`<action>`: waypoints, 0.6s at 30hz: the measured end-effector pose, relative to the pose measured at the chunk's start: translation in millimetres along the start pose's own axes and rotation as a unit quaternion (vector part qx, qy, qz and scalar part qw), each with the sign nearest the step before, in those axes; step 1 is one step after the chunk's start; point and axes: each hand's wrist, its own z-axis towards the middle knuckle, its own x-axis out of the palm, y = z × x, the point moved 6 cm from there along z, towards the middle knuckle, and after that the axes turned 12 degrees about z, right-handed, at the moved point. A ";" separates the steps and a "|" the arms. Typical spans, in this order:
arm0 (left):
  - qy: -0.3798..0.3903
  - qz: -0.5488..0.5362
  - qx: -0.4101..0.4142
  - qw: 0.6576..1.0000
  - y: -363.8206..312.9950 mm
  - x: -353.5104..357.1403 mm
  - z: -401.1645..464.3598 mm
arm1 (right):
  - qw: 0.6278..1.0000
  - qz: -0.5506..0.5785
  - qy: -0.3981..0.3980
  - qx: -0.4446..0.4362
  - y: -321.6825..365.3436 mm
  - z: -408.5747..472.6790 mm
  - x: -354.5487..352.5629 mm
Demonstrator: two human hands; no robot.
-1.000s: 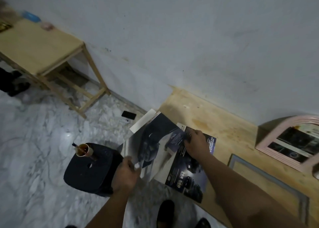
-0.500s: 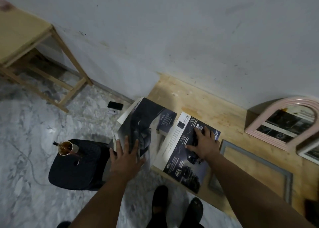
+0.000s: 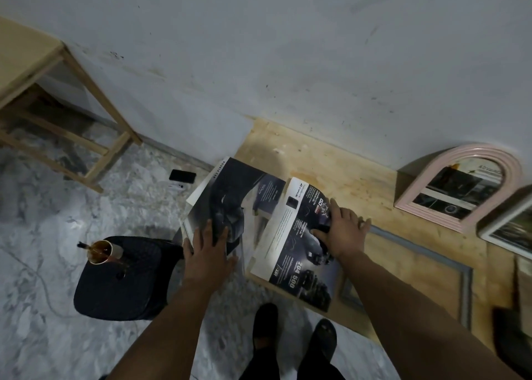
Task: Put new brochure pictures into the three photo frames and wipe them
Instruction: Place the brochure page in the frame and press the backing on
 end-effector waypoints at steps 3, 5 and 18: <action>0.014 0.029 0.003 0.999 -1.3 -1.1 4.5 | 0.997 0.073 0.008 0.003 -5.7 0.1 -20.0; -0.039 -0.012 0.001 0.999 -3.1 -12.6 3.7 | 0.981 0.181 0.066 0.025 -15.0 0.0 -39.0; 0.311 -0.615 0.031 0.724 -203.9 -86.0 -30.9 | 0.683 0.694 0.086 0.211 -148.3 -100.0 -124.6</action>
